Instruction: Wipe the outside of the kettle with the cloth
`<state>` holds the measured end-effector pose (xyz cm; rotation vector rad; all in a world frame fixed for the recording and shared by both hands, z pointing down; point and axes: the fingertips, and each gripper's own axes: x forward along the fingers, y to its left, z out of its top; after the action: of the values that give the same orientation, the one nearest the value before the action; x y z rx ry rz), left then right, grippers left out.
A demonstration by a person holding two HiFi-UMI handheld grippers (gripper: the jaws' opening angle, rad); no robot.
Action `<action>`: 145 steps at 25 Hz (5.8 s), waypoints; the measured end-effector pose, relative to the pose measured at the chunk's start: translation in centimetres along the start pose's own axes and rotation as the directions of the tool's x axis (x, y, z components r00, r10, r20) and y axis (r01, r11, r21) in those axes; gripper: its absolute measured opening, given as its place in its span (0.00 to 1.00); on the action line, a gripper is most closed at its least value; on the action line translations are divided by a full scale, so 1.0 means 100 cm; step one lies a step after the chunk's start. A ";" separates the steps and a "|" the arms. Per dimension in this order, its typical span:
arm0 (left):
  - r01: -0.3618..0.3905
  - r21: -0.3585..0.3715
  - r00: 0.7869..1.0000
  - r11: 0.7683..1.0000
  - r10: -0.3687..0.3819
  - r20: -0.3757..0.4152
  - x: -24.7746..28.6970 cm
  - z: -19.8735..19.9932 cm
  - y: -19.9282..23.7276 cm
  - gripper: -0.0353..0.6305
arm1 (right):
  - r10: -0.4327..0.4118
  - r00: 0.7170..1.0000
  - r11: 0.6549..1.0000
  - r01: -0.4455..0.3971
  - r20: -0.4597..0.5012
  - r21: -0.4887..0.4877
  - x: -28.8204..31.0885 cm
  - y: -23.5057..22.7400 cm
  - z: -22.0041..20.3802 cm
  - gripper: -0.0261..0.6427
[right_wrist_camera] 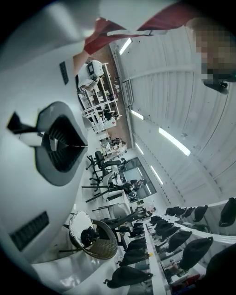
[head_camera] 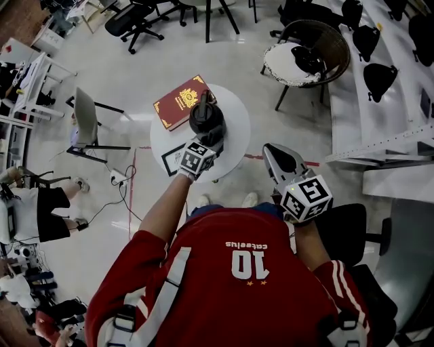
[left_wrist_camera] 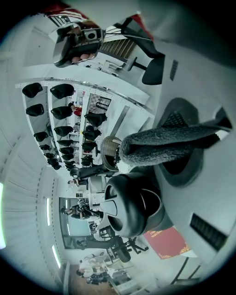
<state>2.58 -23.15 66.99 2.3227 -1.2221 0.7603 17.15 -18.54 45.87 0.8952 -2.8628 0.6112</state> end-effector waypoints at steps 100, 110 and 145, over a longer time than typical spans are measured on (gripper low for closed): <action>0.266 0.189 0.962 0.945 -0.272 0.009 0.006 -0.017 0.200 0.12 | -0.541 0.839 0.835 0.544 -0.052 0.084 0.087 0.117 -0.071 0.06; 0.277 0.060 0.961 0.959 -0.277 -0.018 0.025 -0.042 0.192 0.12 | -0.560 0.826 0.822 0.563 -0.061 0.082 0.081 0.124 -0.079 0.06; 0.180 -0.158 0.984 0.971 -0.178 0.025 -0.026 -0.092 0.144 0.12 | -0.384 0.912 0.922 0.387 -0.144 -0.004 0.070 0.150 -0.074 0.06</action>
<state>-13.23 -23.91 73.88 2.2694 -1.0204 0.5672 2.62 -8.05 48.73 1.3169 -2.4557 0.6332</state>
